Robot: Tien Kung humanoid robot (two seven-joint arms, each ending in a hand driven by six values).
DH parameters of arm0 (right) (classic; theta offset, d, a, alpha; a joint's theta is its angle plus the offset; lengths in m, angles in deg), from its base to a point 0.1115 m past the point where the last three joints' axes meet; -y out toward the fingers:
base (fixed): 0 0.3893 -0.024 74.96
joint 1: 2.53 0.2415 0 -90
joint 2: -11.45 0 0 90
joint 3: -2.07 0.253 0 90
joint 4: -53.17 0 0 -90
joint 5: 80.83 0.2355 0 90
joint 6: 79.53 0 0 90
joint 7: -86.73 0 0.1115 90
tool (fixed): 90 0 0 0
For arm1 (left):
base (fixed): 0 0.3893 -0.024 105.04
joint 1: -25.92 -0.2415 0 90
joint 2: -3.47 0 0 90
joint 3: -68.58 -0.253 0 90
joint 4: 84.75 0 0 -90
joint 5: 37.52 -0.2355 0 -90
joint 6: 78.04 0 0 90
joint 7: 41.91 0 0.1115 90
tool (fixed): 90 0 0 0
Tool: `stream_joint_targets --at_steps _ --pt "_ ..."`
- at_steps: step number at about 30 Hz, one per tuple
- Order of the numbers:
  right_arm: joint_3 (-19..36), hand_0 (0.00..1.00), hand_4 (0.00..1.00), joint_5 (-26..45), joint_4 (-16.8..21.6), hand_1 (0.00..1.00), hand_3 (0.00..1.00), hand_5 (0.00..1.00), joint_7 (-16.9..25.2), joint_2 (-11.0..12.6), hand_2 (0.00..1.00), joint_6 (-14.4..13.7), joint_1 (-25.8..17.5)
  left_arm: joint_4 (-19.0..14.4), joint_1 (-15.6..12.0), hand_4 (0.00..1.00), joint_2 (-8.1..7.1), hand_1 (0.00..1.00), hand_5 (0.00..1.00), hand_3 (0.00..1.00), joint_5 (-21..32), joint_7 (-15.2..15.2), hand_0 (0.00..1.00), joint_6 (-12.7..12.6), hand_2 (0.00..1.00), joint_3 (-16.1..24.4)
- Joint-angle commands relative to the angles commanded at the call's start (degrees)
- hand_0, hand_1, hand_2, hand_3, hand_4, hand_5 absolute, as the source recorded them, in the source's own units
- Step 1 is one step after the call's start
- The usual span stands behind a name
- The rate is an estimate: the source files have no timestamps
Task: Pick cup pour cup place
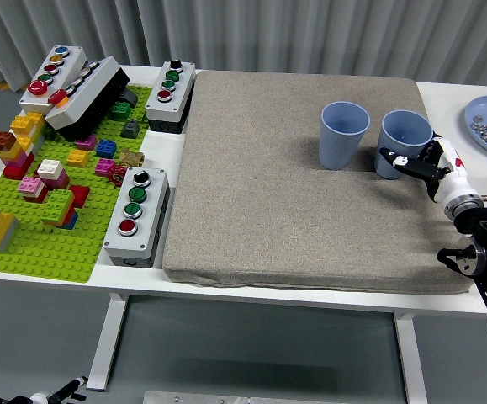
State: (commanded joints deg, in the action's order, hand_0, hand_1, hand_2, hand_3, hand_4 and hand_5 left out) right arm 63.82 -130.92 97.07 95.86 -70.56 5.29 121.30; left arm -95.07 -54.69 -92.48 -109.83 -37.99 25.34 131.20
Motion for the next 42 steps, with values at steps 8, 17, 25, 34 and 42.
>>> stream_joint_targets --at_steps 8,17,25,34,42 --pt "0.5 0.922 0.772 -0.5 -0.2 0.910 0.941 0.169 -0.9 0.1 0.962 1.5 0.1 0.0 0.1 0.640 0.03 0.843 0.998 0.809 0.0 0.0 0.821 0.0 0.877 0.0" --pt "0.8 0.933 0.772 -1.4 -0.4 0.917 0.948 0.168 -1.9 0.1 0.975 3.1 0.1 0.0 0.1 0.641 0.05 0.843 0.998 0.809 -0.2 0.0 0.821 0.0 0.877 0.2" --pt "1.9 0.981 0.831 -4.5 -0.2 0.954 0.998 0.216 -3.9 0.3 0.998 5.6 0.2 0.0 0.1 0.641 0.06 0.843 0.998 0.809 -0.2 0.0 0.821 0.0 0.876 0.2" --pt "2.8 0.984 0.819 -5.0 0.6 0.953 0.998 0.208 -4.4 0.6 0.998 5.7 -0.1 0.0 0.0 0.641 0.10 0.843 0.998 0.809 -0.4 0.0 0.820 0.0 0.876 0.5" --pt "3.5 0.986 0.849 -5.4 2.8 0.954 0.998 0.238 -5.1 2.3 0.998 6.0 -2.2 0.0 -0.2 0.641 0.22 0.843 0.998 0.809 -0.6 0.0 0.820 0.0 0.876 1.0"
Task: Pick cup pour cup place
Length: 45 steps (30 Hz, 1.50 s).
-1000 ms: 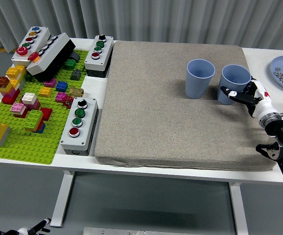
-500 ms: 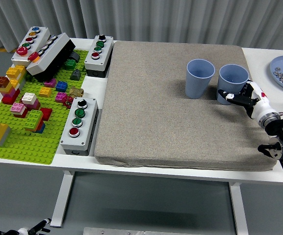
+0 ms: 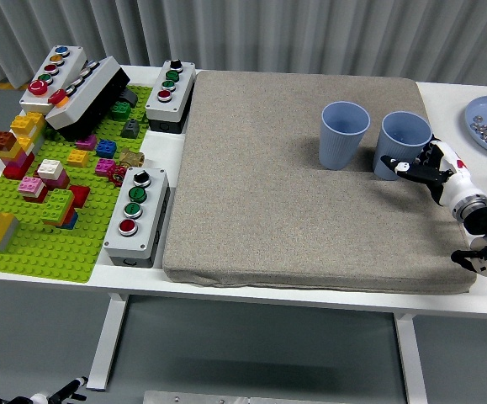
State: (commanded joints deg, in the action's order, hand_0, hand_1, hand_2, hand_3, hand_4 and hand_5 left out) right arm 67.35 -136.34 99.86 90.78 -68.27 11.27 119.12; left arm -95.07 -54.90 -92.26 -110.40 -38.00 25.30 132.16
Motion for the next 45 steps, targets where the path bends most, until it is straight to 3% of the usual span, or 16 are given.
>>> stream_joint_targets --at_steps 13,21,29,37,45 --pt "2.3 0.989 0.850 -1.8 10.5 0.953 0.998 0.244 -1.3 3.4 0.998 -0.2 -7.9 0.0 -1.1 0.641 0.14 0.842 0.998 0.809 -0.7 0.2 0.821 0.0 0.876 1.4" --pt "4.7 0.988 0.849 -2.6 13.4 0.950 0.998 0.242 -1.8 4.7 0.998 -0.1 -10.0 0.0 -1.5 0.641 0.08 0.843 0.998 0.810 -1.1 0.2 0.821 0.0 0.877 1.9" --pt "5.9 0.987 0.848 -2.3 14.3 0.947 0.998 0.247 -2.0 7.7 0.998 -0.3 -6.8 0.0 -1.6 0.641 0.00 0.842 0.998 0.809 -0.9 0.1 0.821 -0.1 0.876 2.0" --pt "6.2 0.987 0.843 -0.8 15.3 0.945 0.995 0.247 -2.4 12.4 0.998 -0.4 0.8 0.0 -1.4 0.641 -0.42 0.843 0.998 0.808 -1.0 0.1 0.821 -0.1 0.877 1.9" --pt "7.0 0.986 0.837 0.2 13.9 0.944 0.988 0.247 -2.0 12.1 0.998 -1.1 4.2 0.0 -1.1 0.641 -0.46 0.843 0.998 0.809 -0.7 0.0 0.821 -0.2 0.878 1.9"
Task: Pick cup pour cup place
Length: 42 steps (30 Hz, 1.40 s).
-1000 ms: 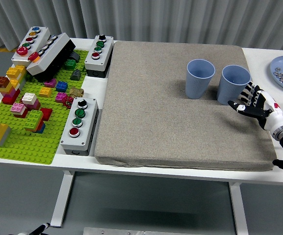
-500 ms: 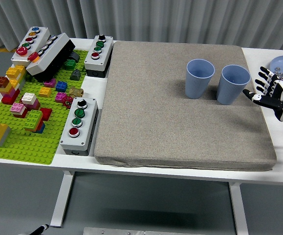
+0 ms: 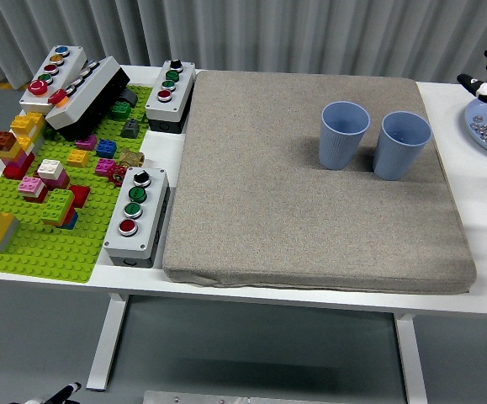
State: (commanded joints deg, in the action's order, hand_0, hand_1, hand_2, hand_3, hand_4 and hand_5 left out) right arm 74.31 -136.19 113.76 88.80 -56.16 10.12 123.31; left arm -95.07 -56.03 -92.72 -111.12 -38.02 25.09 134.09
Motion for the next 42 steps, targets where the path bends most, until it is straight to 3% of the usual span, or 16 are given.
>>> stream_joint_targets --at_steps 2,3,8,9,15,16,25,42 --pt "0.2 0.986 0.837 0.8 -0.8 0.944 0.988 0.247 1.0 -0.6 0.998 -1.1 0.4 0.0 0.0 0.641 0.05 0.843 0.998 0.809 0.1 0.0 0.821 0.0 0.878 0.0" --pt "0.3 0.937 0.811 1.9 -1.8 0.867 0.892 0.263 2.4 -1.3 0.930 -3.0 1.0 0.0 0.1 0.641 0.10 0.843 0.998 0.808 0.3 -0.1 0.821 0.0 0.877 -0.1" --pt "1.0 0.937 0.811 8.6 -4.5 0.867 0.892 0.263 8.3 -3.4 0.930 -10.7 2.8 0.0 0.3 0.641 0.21 0.843 0.998 0.808 0.6 -0.1 0.821 0.0 0.877 -0.8" --pt "1.7 0.803 0.724 10.1 -4.8 0.700 0.734 0.587 8.1 -3.8 0.692 -10.9 3.1 0.0 0.4 0.641 0.26 0.843 0.998 0.807 0.7 -0.1 0.821 0.0 0.877 -0.9" --pt "5.3 0.803 0.724 13.8 -6.1 0.700 0.734 0.587 2.6 -5.4 0.692 -5.7 4.1 0.0 0.7 0.641 0.42 0.843 0.998 0.807 1.3 -0.2 0.821 0.0 0.877 -1.6" --pt "5.6 0.891 0.790 13.5 -6.2 0.798 0.803 0.998 2.2 -5.6 0.828 -5.6 4.2 0.0 0.7 0.641 0.45 0.843 0.998 0.807 1.4 -0.2 0.821 0.0 0.876 -1.7" --pt "6.3 0.920 0.782 11.9 -6.8 0.821 0.833 0.998 2.4 -6.9 0.863 -5.9 4.2 0.0 0.9 0.640 0.63 0.843 0.998 0.807 1.5 -0.2 0.821 0.1 0.876 -2.1" --pt "6.6 0.942 0.772 9.0 -7.1 0.834 0.845 0.998 2.6 -6.9 0.875 -6.0 3.9 0.0 0.8 0.640 0.65 0.843 0.998 0.806 1.2 -0.1 0.821 0.1 0.875 -1.7"
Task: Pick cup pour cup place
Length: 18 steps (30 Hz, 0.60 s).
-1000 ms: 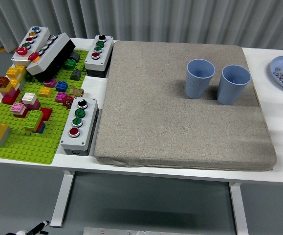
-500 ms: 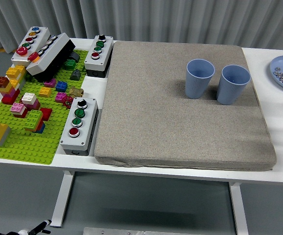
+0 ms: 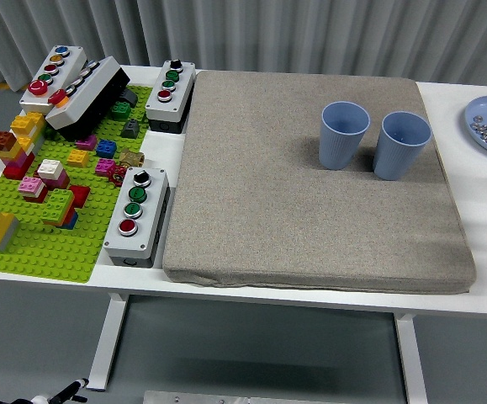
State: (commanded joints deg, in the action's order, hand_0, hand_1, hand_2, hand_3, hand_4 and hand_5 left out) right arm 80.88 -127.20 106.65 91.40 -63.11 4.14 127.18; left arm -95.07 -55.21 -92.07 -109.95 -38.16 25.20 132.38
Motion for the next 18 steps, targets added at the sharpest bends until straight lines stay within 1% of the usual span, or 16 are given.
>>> stream_joint_targets --at_steps 3,5,7,8,9,10,14,15,18 --pt "0.1 0.941 0.765 -0.1 -0.1 0.833 0.845 0.998 0.4 -0.1 0.882 -0.3 0.0 0.0 0.0 0.639 0.00 0.842 0.998 0.805 -0.1 0.0 0.820 0.0 0.875 0.1" --pt "0.0 0.941 0.765 -0.1 0.0 0.833 0.845 0.998 0.9 -0.2 0.882 -1.0 0.0 0.0 0.0 0.639 0.01 0.842 0.998 0.805 0.0 0.0 0.820 -0.1 0.875 0.1" --pt "-0.3 0.941 0.765 -0.4 0.1 0.833 0.845 0.998 2.1 -0.4 0.882 -3.0 -0.1 0.0 0.1 0.639 -0.01 0.842 0.998 0.805 0.0 0.0 0.820 -0.1 0.875 0.1" --pt "-0.4 0.941 0.765 -0.7 0.3 0.833 0.845 0.998 3.8 -0.7 0.882 -4.9 -0.1 0.0 0.1 0.639 0.00 0.842 0.998 0.805 0.0 0.0 0.820 -0.1 0.875 0.0" --pt "-0.4 0.941 0.765 -0.8 0.3 0.833 0.845 0.998 4.3 -0.8 0.882 -5.5 -0.1 0.0 0.1 0.639 0.00 0.842 0.998 0.805 0.0 0.0 0.820 -0.1 0.875 0.0" --pt "-0.3 0.921 0.760 -1.0 0.6 0.820 0.833 0.998 5.1 -0.9 0.866 -6.2 -0.1 0.0 0.1 0.639 -0.01 0.842 0.998 0.806 0.1 0.0 0.821 -0.1 0.876 -0.1" --pt "-0.1 0.921 0.760 -2.3 1.9 0.820 0.833 0.998 9.0 -1.5 0.866 -8.8 -0.3 0.0 0.0 0.639 -0.03 0.842 0.998 0.806 0.3 0.0 0.821 0.0 0.876 -0.3" --pt "0.0 0.921 0.760 -2.2 2.1 0.820 0.833 0.998 9.5 -1.6 0.866 -9.2 -0.4 0.0 0.0 0.639 -0.04 0.842 0.998 0.806 0.4 0.0 0.821 0.0 0.876 -0.4" --pt "0.0 0.924 0.749 -2.1 1.9 0.816 0.827 0.998 9.4 -1.7 0.861 -9.2 -0.4 0.0 0.0 0.639 -0.05 0.842 0.998 0.805 0.5 0.0 0.820 0.0 0.875 -0.4"
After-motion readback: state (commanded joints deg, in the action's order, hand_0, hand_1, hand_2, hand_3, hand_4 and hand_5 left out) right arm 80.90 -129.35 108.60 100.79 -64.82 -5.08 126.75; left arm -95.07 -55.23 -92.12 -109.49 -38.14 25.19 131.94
